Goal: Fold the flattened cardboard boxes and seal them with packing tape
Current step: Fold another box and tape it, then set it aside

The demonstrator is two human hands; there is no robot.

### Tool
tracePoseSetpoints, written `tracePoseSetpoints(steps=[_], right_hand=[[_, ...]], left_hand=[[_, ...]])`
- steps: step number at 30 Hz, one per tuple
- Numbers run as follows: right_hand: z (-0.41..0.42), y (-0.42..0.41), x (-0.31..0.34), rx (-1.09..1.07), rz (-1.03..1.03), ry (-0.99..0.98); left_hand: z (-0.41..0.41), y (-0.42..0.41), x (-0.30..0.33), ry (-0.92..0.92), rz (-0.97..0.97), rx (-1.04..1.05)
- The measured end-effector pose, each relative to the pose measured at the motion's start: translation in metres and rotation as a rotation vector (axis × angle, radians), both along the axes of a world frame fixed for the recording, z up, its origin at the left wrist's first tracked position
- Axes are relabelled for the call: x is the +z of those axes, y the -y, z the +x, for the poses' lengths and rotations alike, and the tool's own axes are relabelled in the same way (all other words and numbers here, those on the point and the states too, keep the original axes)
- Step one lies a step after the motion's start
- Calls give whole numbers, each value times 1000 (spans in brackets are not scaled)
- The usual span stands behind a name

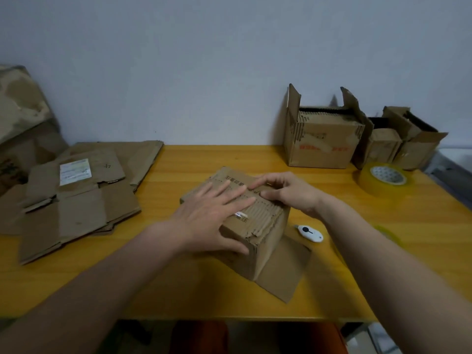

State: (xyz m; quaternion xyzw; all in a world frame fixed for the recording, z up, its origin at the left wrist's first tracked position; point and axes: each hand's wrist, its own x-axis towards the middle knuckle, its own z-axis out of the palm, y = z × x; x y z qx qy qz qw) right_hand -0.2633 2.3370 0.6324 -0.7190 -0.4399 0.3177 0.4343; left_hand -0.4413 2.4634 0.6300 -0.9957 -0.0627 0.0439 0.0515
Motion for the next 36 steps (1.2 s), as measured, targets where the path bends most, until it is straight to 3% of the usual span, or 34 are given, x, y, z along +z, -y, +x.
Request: tracePoseSetpoints(steps=[5,9,12,17,21,26,31,34,36], right_hand=[[9,-2,-10,-497,136,59],[17,6,-12,-561,146,-53],[32,34,-7,-616,157,56],[47,105,-18,-692,-197,449],[32,144,-42,-498,-614,487],[11,154,-52,-312,-820,772],[12,156,-35,-469,-576,720],[14,145,-9,-578,-174,629],[9,135,16,-523,111,524]], left_hand=[[18,47,-16,91,-63,196],[44,76,-18,141,-37,300],[59,75,-16,126,-25,275],[73,73,-19,122,-53,301],[79,77,-18,122,-66,314],[77,79,-12,82,-129,328],[74,78,-6,93,-200,301],[74,73,-4,174,-350,316],[76,65,-1,250,-564,359]])
